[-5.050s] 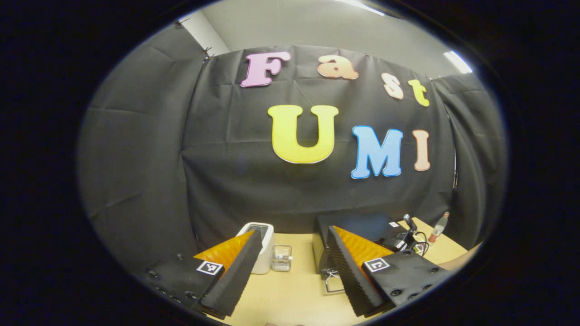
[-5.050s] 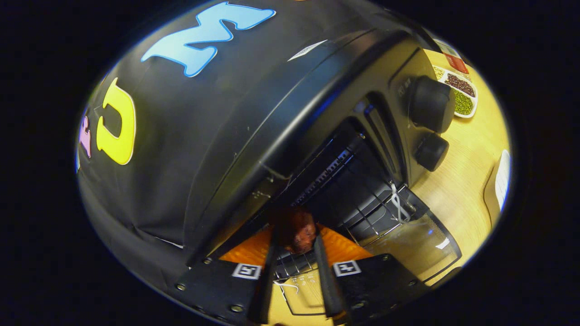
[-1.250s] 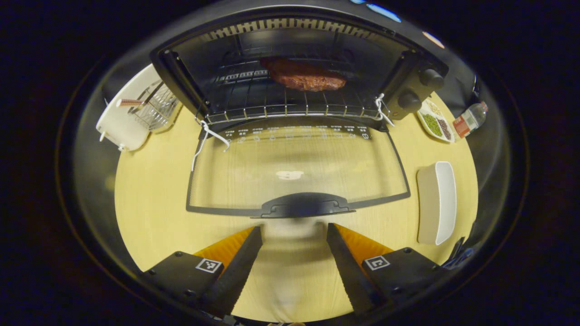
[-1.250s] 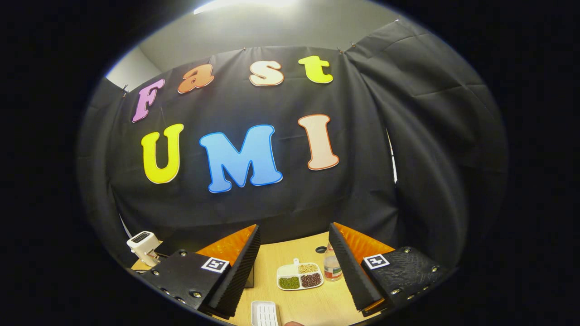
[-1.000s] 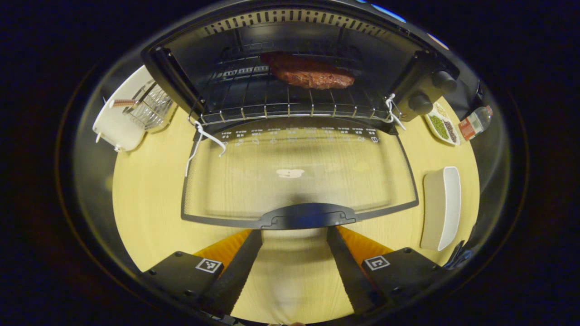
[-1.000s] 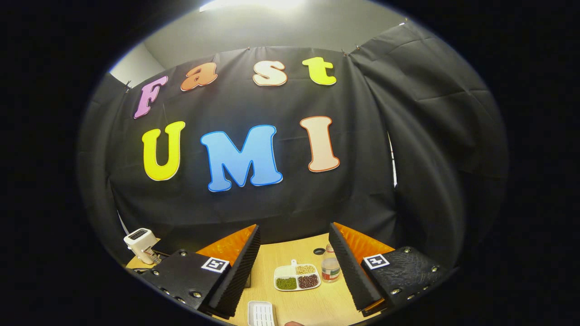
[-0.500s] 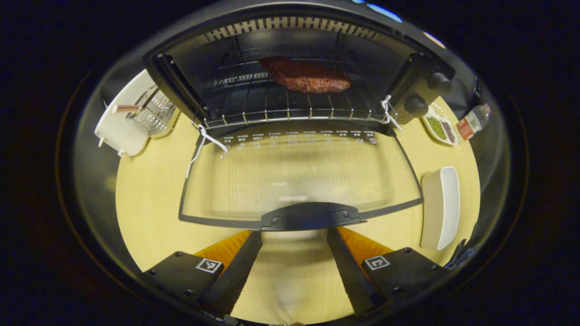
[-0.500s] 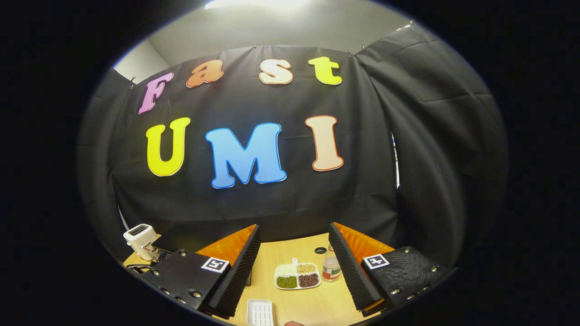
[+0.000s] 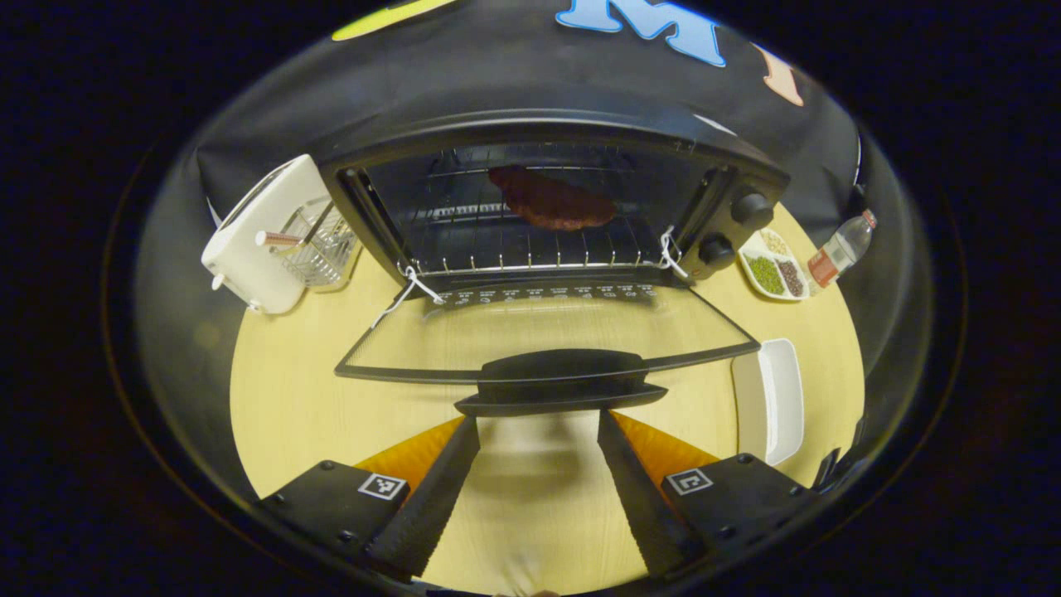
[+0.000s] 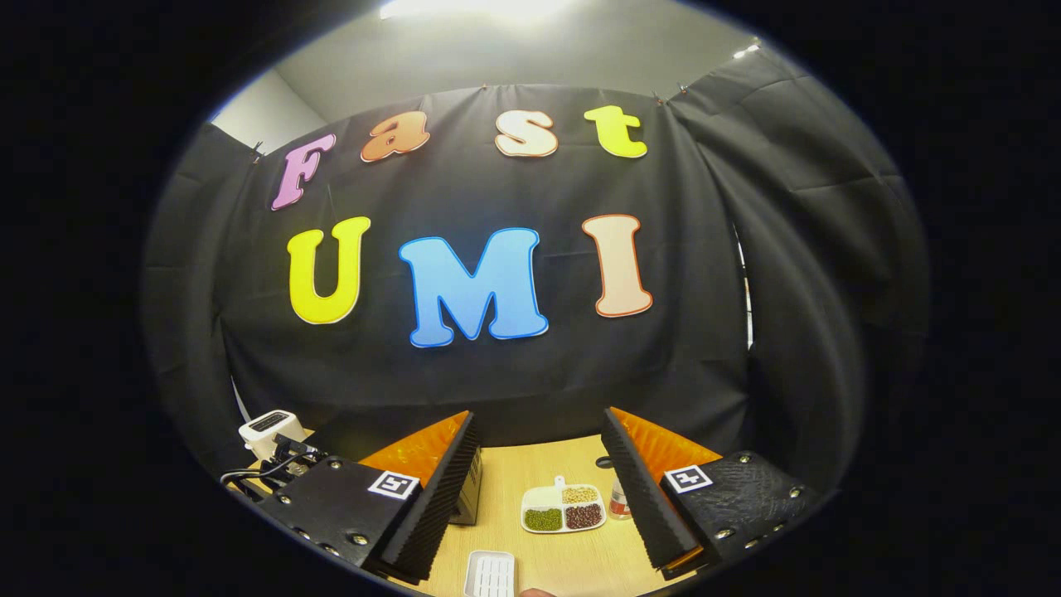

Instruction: Open the electric oven with the left hand, put the food in, and close the electric oven.

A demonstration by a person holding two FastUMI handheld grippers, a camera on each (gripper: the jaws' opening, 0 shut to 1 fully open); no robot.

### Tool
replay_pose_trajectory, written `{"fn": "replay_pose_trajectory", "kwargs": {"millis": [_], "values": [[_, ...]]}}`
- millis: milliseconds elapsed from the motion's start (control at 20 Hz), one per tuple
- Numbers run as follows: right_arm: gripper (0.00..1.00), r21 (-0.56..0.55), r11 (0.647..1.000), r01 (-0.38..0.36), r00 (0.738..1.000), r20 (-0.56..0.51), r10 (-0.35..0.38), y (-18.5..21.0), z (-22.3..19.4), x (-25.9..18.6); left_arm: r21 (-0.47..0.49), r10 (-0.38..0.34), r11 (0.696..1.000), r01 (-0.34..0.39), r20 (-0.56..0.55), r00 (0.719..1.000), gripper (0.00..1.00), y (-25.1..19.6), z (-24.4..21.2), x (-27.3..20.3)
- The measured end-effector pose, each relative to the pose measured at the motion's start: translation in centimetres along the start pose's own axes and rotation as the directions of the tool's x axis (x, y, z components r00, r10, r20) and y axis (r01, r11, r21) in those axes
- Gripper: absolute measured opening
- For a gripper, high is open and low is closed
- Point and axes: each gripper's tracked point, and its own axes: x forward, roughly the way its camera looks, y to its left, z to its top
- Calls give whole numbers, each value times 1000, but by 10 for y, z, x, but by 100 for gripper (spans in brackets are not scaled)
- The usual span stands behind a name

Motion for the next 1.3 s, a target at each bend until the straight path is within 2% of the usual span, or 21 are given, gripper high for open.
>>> {"fn": "replay_pose_trajectory", "kwargs": {"millis": [200,400,450,500,900,950,1000,1050,1200,1300], "values": [[92,8,1000,-5,1000,17,5,3,5,-2,3,-2,1000,2,32,999,100,0,8,-8],[92,23,1000,2,1000,11,-2,-1,3,-5,-26,-21,999,23,104,994,98,0,21,-20],[92,24,1000,1,1000,8,-1,-2,2,-5,-39,-26,999,31,118,993,94,0,24,-23],[92,20,1000,1,1000,4,-1,-3,0,-6,-47,-25,998,31,128,991,98,1,26,-26],[92,8,1000,-5,1000,-18,5,-7,-7,-11,-27,2,1000,5,236,972,98,-2,41,-59],[92,10,1000,-12,1000,-21,13,-7,-8,-12,-23,9,1000,-3,265,964,94,-4,44,-69],[92,12,1000,-20,999,-24,20,-7,-11,-12,-23,15,1000,-8,304,953,100,-7,49,-84],[92,12,1000,-28,999,-29,28,-7,-13,-11,-25,16,1000,-8,352,936,98,-13,54,-102],[92,23,998,-64,997,-48,65,-3,-17,-9,-51,-17,998,48,493,870,98,-33,69,-152],[92,27,995,-101,993,-60,102,-1,-20,-7,-82,-8,994,67,569,822,93,-46,78,-190]]}}
